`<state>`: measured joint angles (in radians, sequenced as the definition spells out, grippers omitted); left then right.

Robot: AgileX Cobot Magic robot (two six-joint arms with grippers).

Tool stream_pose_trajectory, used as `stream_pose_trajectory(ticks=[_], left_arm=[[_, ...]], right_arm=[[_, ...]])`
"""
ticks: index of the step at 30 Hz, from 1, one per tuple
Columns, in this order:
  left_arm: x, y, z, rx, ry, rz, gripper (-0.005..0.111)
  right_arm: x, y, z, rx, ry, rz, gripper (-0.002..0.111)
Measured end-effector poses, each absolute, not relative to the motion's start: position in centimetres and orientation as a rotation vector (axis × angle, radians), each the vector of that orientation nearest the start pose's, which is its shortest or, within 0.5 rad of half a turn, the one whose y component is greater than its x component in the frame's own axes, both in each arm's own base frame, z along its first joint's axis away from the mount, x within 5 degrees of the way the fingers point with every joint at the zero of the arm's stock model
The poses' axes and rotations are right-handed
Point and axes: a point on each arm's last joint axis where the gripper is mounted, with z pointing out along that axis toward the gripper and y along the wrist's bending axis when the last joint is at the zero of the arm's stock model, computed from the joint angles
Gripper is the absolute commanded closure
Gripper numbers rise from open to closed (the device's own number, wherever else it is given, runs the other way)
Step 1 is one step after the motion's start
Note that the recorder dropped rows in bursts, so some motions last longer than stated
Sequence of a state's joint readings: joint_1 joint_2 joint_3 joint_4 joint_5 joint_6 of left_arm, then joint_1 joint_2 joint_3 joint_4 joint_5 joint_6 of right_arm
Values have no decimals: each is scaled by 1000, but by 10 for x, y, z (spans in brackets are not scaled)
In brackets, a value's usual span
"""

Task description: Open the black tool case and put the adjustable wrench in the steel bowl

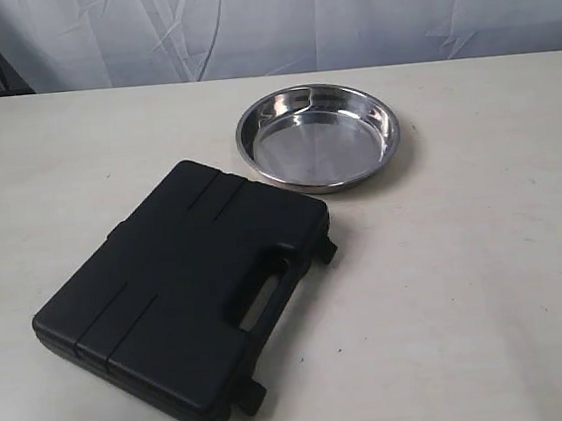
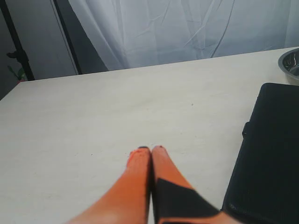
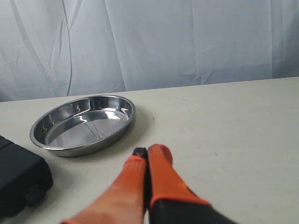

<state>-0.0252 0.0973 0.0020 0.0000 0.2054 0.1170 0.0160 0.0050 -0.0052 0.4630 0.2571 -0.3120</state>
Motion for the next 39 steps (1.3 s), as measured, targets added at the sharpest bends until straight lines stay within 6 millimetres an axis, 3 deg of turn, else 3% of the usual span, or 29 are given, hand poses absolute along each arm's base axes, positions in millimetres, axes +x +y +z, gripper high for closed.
stream_pose_trajectory(ticks=[28,30,35,39], left_arm=[[62,-2,188,127,1784,66,106],[62,-2,188,127,1784,66,106],[62,-2,188,127,1784,66,106],[62,-2,188,127,1784,66,106]], right_arm=[[55,10,194,-3,1706,166,108],[56,9,198,48,1662,197,108],[57,1,213,465,1442,536,108],[56,-5,218,610,1337,617,108]])
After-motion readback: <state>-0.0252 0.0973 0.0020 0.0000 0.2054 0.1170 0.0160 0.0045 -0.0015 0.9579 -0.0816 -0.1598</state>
